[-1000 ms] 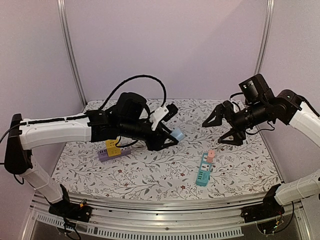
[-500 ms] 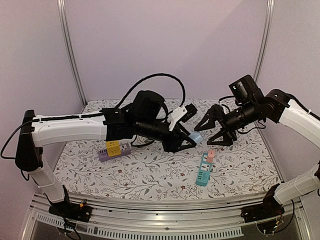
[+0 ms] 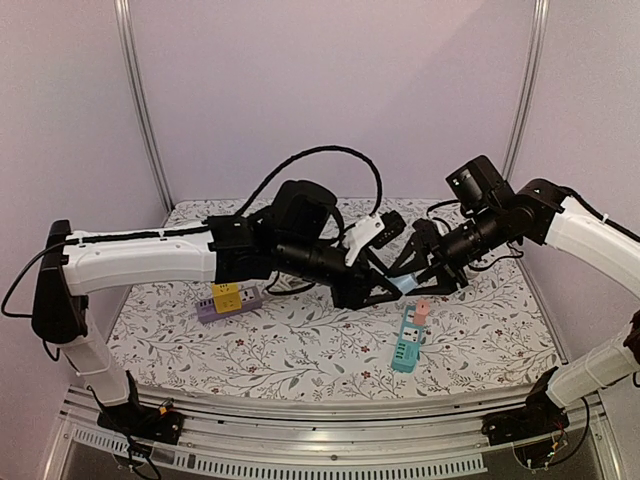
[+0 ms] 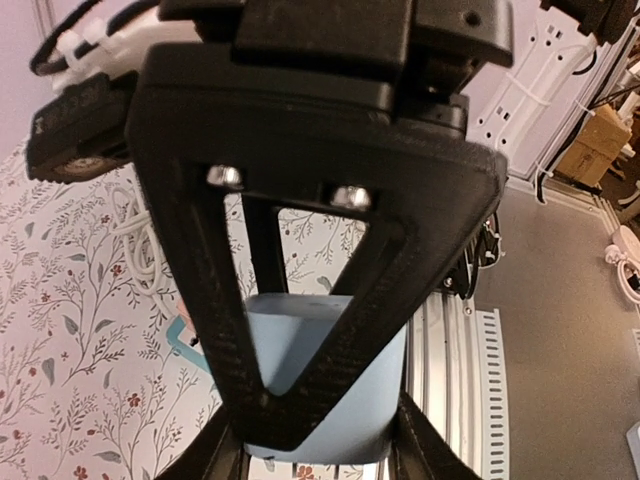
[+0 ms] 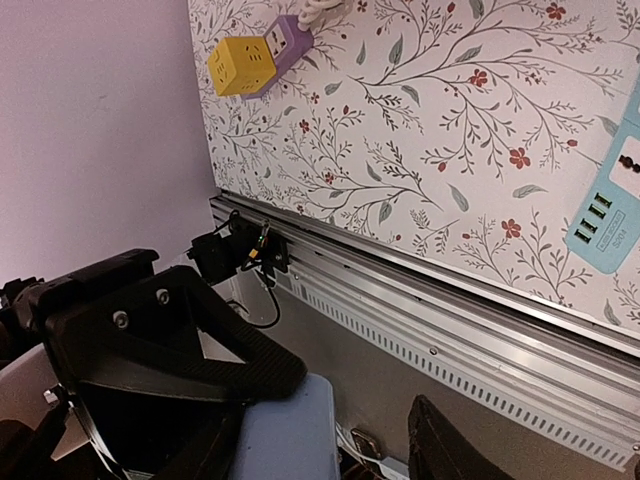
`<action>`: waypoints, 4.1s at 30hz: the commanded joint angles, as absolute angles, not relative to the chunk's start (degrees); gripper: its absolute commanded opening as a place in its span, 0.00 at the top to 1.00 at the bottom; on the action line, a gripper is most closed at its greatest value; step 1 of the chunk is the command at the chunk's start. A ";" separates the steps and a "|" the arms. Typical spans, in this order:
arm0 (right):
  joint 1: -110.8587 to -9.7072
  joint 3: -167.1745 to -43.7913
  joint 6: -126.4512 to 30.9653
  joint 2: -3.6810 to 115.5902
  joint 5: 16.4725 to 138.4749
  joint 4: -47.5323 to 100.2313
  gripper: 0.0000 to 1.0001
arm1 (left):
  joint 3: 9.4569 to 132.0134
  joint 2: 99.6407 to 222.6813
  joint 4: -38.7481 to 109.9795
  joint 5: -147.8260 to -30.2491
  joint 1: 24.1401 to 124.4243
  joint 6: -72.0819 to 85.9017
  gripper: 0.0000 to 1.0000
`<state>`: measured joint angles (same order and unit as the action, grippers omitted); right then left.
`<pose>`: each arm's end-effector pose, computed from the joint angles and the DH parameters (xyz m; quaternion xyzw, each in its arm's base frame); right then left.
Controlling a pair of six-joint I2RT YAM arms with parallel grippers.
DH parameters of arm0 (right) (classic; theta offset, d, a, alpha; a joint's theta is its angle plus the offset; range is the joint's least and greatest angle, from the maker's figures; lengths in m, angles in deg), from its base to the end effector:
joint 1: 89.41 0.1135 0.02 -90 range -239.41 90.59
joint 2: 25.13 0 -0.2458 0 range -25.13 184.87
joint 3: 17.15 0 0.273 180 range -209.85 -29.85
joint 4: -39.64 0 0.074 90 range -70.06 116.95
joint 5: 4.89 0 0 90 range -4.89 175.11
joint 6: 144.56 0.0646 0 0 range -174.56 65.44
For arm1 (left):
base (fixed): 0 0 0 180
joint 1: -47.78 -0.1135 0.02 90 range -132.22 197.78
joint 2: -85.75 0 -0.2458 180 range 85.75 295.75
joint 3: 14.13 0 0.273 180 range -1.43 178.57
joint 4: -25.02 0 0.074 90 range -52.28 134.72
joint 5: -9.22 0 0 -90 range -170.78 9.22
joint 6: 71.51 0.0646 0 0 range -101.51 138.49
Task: Insert the plug
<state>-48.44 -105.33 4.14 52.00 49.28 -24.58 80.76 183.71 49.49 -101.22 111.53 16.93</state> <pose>0.2085 0.2311 0.3043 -0.0431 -0.9070 -0.4179 0.0292 0.1770 -0.4099 0.2801 0.5134 0.6731 -0.4031 0.3477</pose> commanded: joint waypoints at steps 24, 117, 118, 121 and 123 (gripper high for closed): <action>-48.02 -106.84 1.92 50.50 51.03 -30.27 1.00 | 83.58 185.65 52.14 -98.99 114.13 21.69 0.01; -43.00 -101.04 9.31 77.49 91.76 -31.54 1.00 | 35.05 115.94 72.83 -49.68 114.05 4.77 0.01; -42.93 -100.73 9.49 77.46 91.64 -31.21 1.00 | 35.05 116.00 72.79 -49.67 114.05 4.83 0.00; -42.94 -99.81 9.81 77.74 91.04 -30.43 1.00 | 35.06 116.15 72.83 -49.58 114.05 4.85 0.01; -42.92 -99.41 9.86 78.08 90.94 -30.45 1.00 | 35.09 116.17 72.82 -49.58 114.01 4.85 0.01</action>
